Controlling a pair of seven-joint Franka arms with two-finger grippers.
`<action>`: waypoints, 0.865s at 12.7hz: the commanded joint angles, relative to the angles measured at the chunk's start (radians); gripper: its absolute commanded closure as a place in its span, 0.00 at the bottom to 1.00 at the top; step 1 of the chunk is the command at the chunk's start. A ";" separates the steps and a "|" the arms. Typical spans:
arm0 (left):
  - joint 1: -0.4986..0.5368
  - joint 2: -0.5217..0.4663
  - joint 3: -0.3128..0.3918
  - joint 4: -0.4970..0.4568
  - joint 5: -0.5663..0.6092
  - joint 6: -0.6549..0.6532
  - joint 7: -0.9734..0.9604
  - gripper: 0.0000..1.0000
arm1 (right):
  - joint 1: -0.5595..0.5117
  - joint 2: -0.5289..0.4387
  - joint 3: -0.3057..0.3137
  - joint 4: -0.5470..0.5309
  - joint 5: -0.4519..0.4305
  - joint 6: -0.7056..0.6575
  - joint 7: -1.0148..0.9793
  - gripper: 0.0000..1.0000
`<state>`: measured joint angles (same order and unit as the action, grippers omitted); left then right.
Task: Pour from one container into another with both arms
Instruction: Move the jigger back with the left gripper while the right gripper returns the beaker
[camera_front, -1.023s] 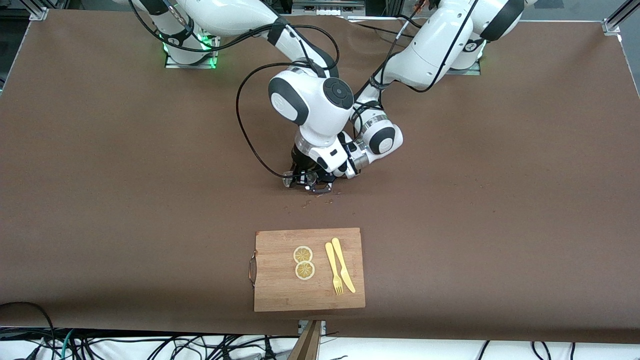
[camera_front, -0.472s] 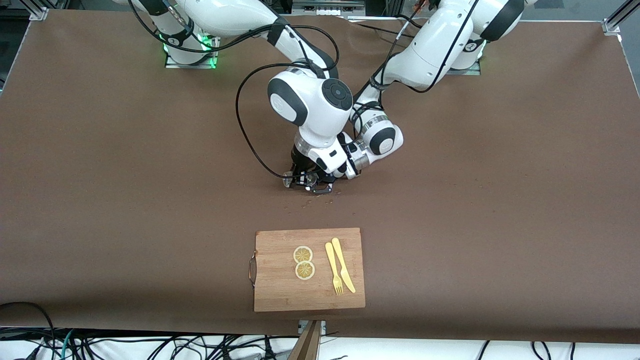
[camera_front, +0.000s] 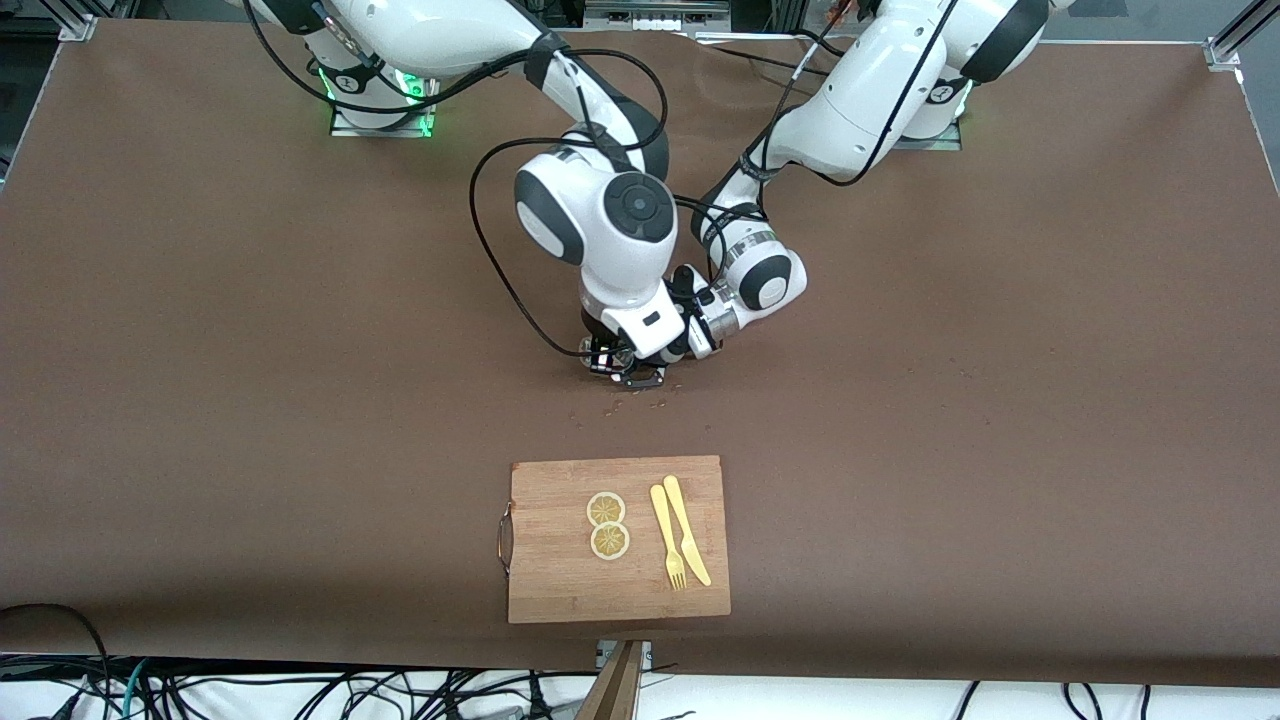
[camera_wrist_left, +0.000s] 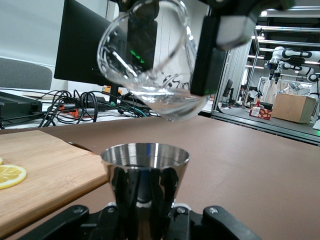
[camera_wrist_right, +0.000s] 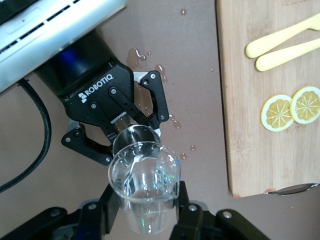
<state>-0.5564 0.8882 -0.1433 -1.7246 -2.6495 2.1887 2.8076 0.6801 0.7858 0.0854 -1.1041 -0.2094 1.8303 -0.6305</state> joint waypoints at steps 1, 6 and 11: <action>0.000 0.008 -0.013 0.007 -0.237 0.002 0.329 1.00 | -0.045 -0.040 0.004 -0.003 0.096 -0.005 0.002 0.82; 0.041 -0.018 -0.012 -0.010 -0.225 0.005 0.302 1.00 | -0.190 -0.160 0.004 -0.146 0.301 0.044 -0.003 0.82; 0.081 -0.080 -0.010 -0.030 -0.143 0.075 0.209 1.00 | -0.353 -0.330 0.007 -0.437 0.546 0.236 -0.167 0.81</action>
<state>-0.4940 0.8588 -0.1264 -1.7176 -2.6379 2.2348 2.7890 0.3867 0.5691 0.0775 -1.3729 0.2474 2.0009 -0.7139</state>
